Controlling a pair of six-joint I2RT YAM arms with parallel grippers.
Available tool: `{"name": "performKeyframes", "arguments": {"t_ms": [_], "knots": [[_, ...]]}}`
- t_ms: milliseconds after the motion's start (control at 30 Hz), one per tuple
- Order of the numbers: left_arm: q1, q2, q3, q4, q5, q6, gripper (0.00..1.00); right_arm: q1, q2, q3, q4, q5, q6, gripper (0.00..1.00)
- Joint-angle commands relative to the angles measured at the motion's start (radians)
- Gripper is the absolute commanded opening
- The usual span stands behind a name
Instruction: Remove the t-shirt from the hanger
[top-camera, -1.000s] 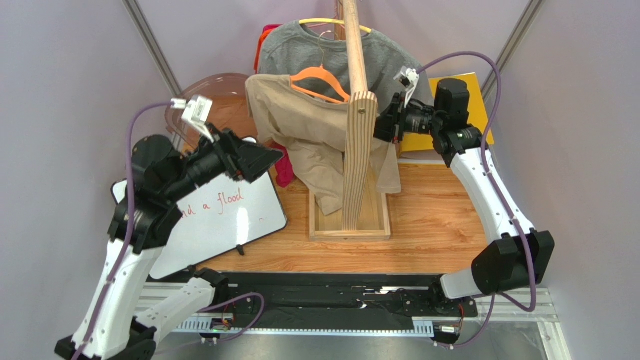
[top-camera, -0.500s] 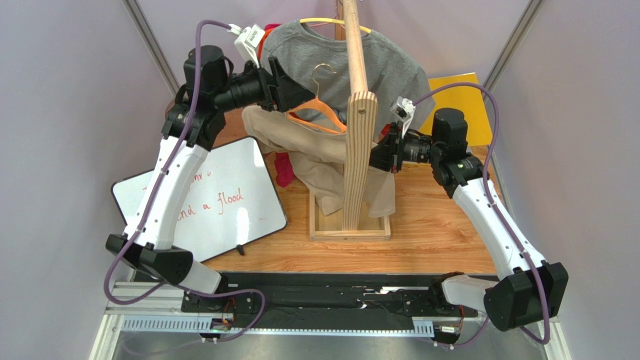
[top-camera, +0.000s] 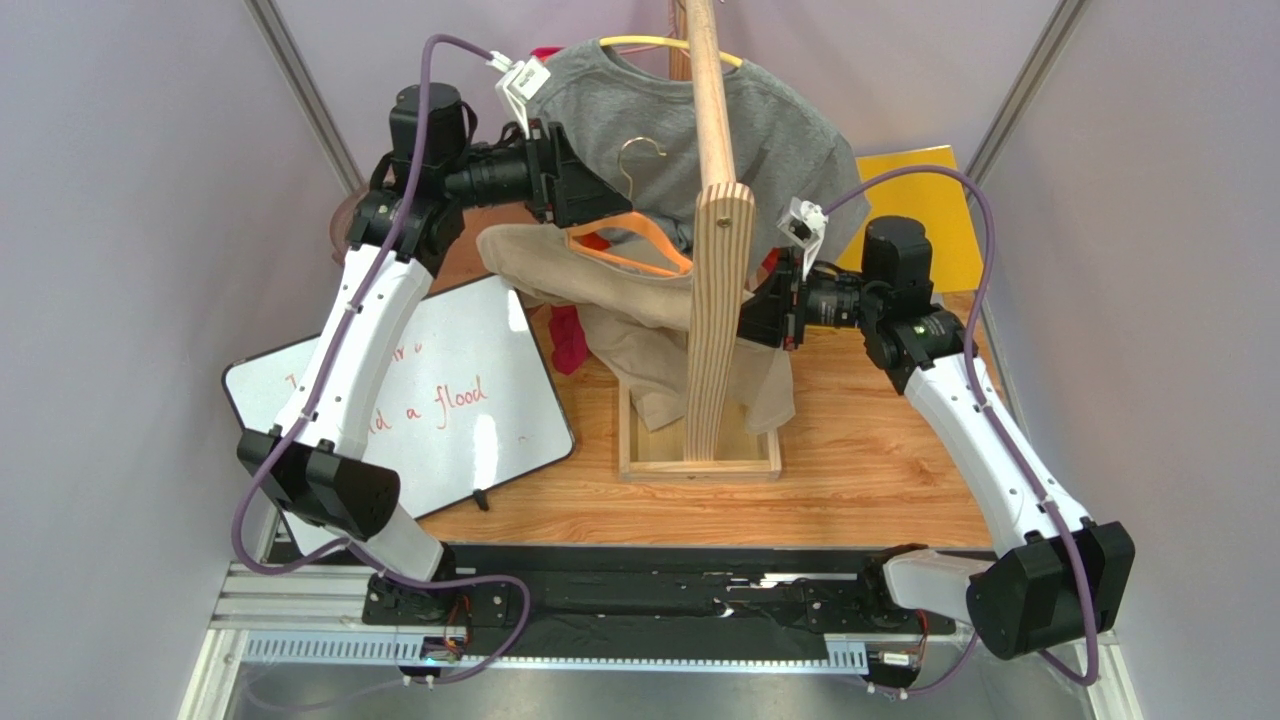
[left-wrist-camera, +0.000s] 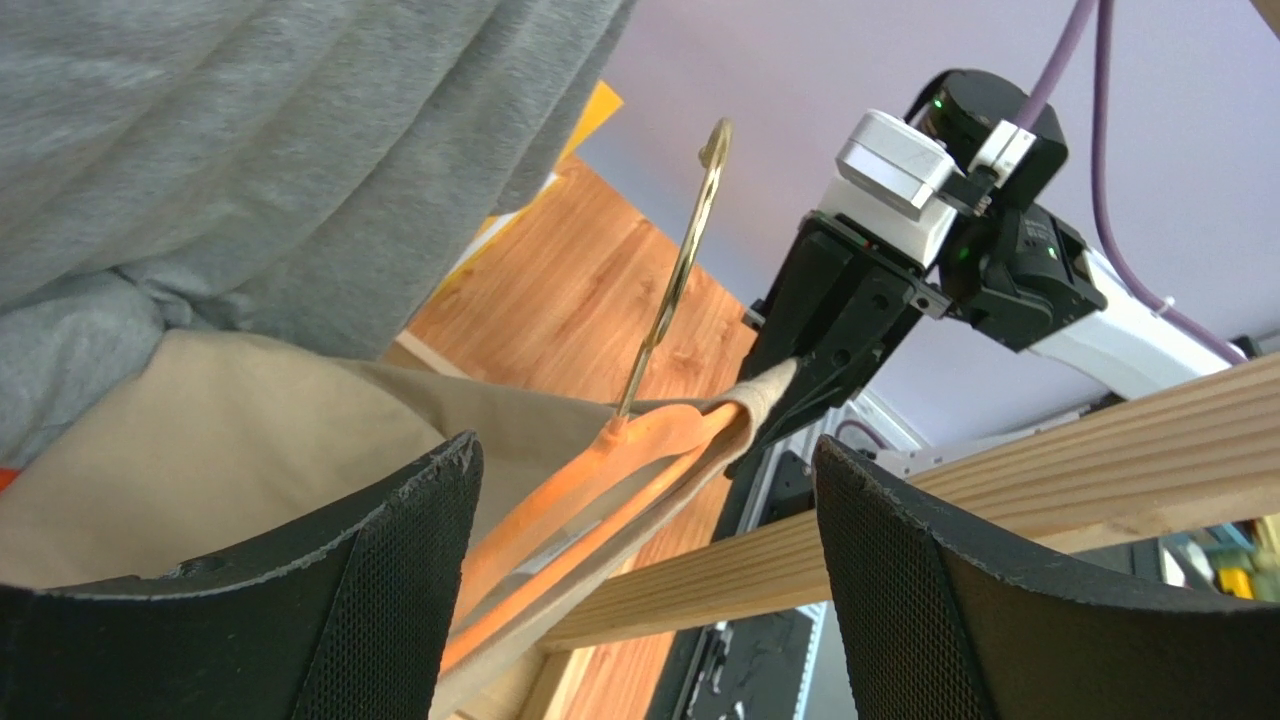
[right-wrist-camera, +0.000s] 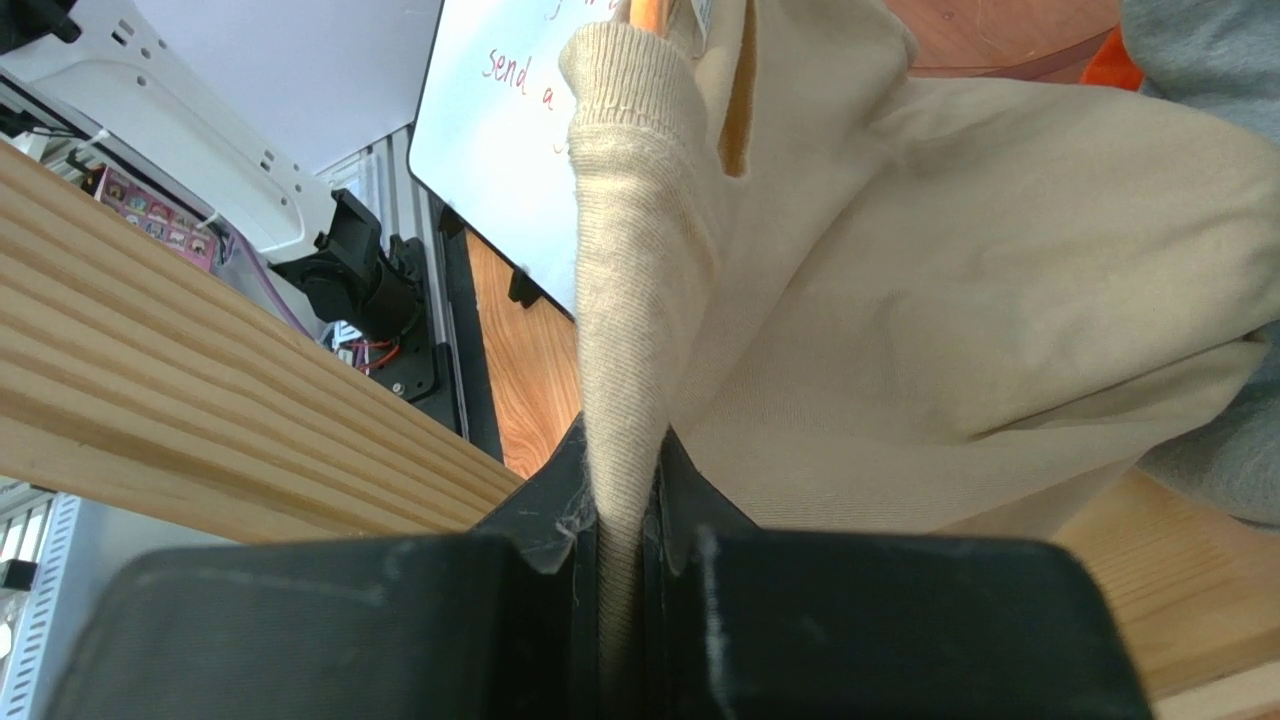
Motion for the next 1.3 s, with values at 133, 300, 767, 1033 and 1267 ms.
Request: {"name": "performKeyframes", "arguments": {"t_ms": [133,300,767,1033,1267], "knots": [[-0.027,0.035,-0.011,0.159,0.098,-0.052,0.80,-0.001,-0.022,0.073,-0.012,-0.069,-0.068,0.00],[-0.046,0.055,-0.001,0.207,0.094,-0.098,0.57,0.002,-0.025,0.077,-0.039,-0.071,-0.086,0.00],[-0.096,-0.043,-0.105,0.271,-0.012,-0.146,0.00,0.000,-0.033,0.077,-0.049,0.228,0.016,0.18],[-0.096,-0.144,-0.169,0.271,-0.104,-0.132,0.00,0.000,-0.074,0.041,-0.083,0.475,0.193,0.61],[-0.096,-0.187,-0.180,0.247,-0.141,-0.100,0.00,0.000,-0.198,-0.007,-0.158,0.707,0.258,0.85]]}}
